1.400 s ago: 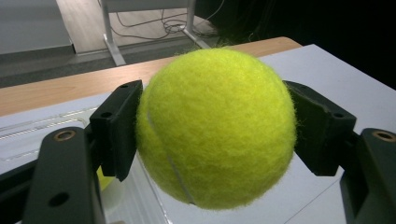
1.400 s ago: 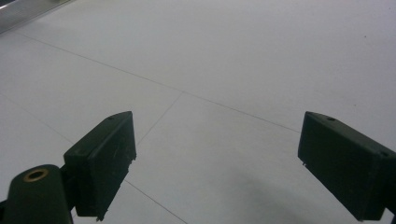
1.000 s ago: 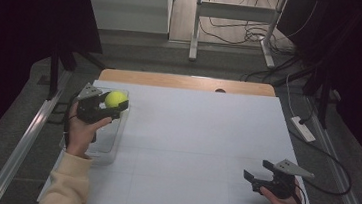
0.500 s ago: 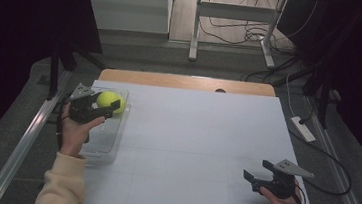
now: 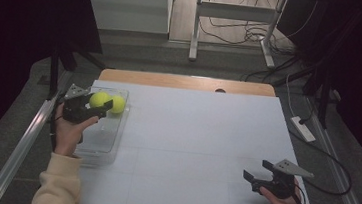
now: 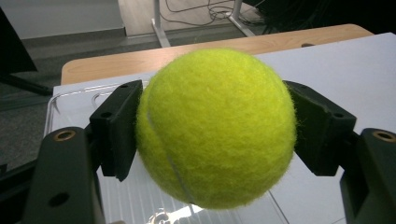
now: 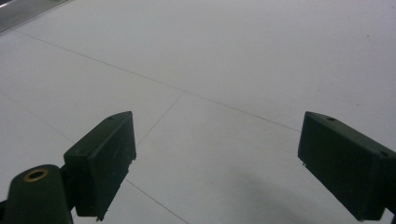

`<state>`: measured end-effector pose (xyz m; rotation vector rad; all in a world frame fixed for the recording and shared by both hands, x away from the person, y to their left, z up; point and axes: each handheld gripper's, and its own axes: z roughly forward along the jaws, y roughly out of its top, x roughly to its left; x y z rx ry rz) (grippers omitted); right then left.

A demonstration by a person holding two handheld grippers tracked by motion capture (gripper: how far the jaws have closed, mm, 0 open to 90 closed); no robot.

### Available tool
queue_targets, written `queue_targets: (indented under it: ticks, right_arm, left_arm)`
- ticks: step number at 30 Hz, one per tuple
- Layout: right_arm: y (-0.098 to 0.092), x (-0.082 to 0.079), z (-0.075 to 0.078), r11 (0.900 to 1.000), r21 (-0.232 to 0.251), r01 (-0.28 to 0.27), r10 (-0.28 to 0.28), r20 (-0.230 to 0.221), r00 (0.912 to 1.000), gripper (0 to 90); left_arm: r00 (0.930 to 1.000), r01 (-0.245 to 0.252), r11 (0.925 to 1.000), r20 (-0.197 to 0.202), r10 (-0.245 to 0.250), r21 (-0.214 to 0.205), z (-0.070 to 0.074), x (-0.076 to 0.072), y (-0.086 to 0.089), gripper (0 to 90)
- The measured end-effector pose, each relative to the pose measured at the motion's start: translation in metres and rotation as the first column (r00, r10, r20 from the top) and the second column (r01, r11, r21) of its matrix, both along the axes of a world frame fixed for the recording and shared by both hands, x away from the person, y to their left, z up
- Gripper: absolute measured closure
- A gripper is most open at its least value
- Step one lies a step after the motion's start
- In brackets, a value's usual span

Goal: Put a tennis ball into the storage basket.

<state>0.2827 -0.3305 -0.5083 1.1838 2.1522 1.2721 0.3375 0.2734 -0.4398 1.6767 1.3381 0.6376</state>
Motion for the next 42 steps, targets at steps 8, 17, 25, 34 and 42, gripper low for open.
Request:
queue_targets:
  ticks: [8, 17, 25, 34, 42]
  right_arm:
    - [0.000, 0.000, 0.000, 1.0000, 0.000, 0.000, 0.000, 0.001, 1.0000, 11.0]
    - [0.000, 0.000, 0.000, 1.0000, 0.001, 0.000, 0.000, 0.001, 1.0000, 11.1]
    - [0.000, 0.000, 0.000, 1.0000, 0.001, -0.001, 0.001, 0.000, 1.0000, 11.0]
    - [0.000, 0.000, 0.000, 1.0000, 0.003, 0.001, -0.001, 0.001, 1.0000, 11.1]
    - [0.000, 0.000, 0.000, 1.0000, 0.002, -0.001, 0.001, -0.001, 1.0000, 11.1]
  left_arm:
    - [0.9995, -0.025, 0.9996, -0.017, 0.025, 0.013, -0.003, 0.001, 0.006, 26.5]
    - [0.9982, -0.032, 0.9991, -0.050, 0.034, 0.029, -0.009, 0.004, 0.008, 26.4]
    - [0.9957, -0.034, 0.9988, -0.085, 0.037, 0.034, -0.014, 0.008, 0.009, 26.4]
    - [0.9915, -0.035, 0.9980, -0.124, 0.041, 0.052, -0.019, 0.011, 0.011, 26.3]
    - [0.9839, -0.028, 0.9962, -0.173, 0.042, 0.082, -0.023, 0.014, 0.010, 26.3]
